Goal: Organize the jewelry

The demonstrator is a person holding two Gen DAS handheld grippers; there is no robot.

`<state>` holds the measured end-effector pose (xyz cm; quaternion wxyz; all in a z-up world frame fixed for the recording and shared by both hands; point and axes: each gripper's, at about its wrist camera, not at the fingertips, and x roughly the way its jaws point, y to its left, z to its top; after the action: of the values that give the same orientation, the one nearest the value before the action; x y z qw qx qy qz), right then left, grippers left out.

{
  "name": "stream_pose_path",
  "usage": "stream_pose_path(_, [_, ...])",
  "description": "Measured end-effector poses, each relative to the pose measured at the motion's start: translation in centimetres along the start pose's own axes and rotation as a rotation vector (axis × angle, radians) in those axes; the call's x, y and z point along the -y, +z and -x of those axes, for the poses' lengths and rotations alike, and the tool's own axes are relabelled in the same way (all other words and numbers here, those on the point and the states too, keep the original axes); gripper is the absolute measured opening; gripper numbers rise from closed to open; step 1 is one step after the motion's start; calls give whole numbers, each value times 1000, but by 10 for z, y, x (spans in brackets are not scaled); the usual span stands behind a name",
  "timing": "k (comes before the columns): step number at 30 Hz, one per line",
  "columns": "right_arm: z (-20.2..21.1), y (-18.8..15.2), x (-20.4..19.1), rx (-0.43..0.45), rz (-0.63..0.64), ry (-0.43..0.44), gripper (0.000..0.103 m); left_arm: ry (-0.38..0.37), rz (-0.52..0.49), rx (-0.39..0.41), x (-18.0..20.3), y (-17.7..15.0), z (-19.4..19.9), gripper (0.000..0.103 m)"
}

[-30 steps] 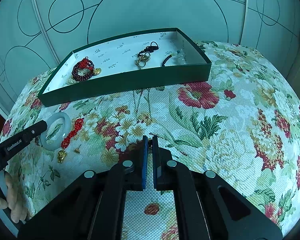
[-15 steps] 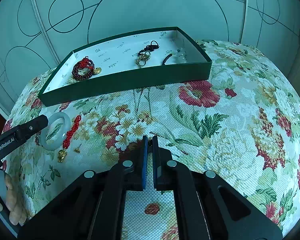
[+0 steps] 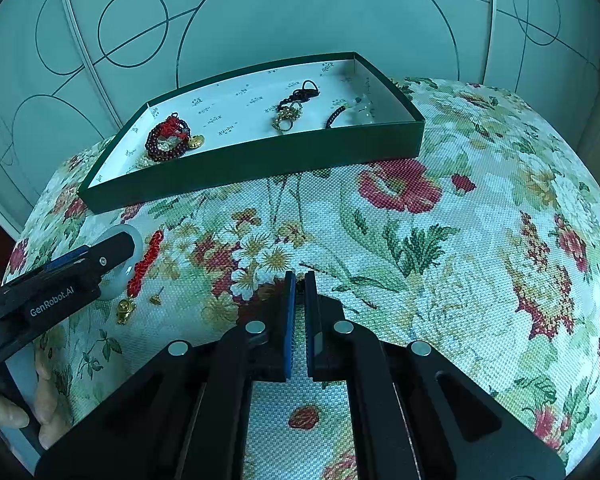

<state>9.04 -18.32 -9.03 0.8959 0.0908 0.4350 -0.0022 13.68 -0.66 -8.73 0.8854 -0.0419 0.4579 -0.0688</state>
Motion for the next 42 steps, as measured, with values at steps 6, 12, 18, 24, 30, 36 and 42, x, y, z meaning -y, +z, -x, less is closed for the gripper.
stream_pose_path(6, [-1, 0, 0, 2, -3, 4, 4, 12, -34, -7, 6, 2, -4, 72])
stream_pose_path(12, [-1, 0, 1, 1, -9, 9, 4, -1, -29, -11, 0, -2, 1, 72])
stream_pose_path(18, [-1, 1, 2, 2, -16, 11, 4, 13, -6, -12, -10, 2, 0, 72])
stream_pose_path(24, [0, 1, 5, 3, -23, 13, 4, -60, 38, -35, -8, 5, 3, 72])
stream_pose_path(30, [-1, 1, 3, 4, -27, 16, 4, -28, -11, -51, 1, 5, -3, 73])
stream_pose_path(36, [-1, 0, 3, 5, -35, 26, 4, -3, -38, -65, 3, 4, -3, 73])
stream_pose_path(42, [-1, 0, 5, 3, -38, 32, 4, 59, -109, -26, 12, 1, -9, 70])
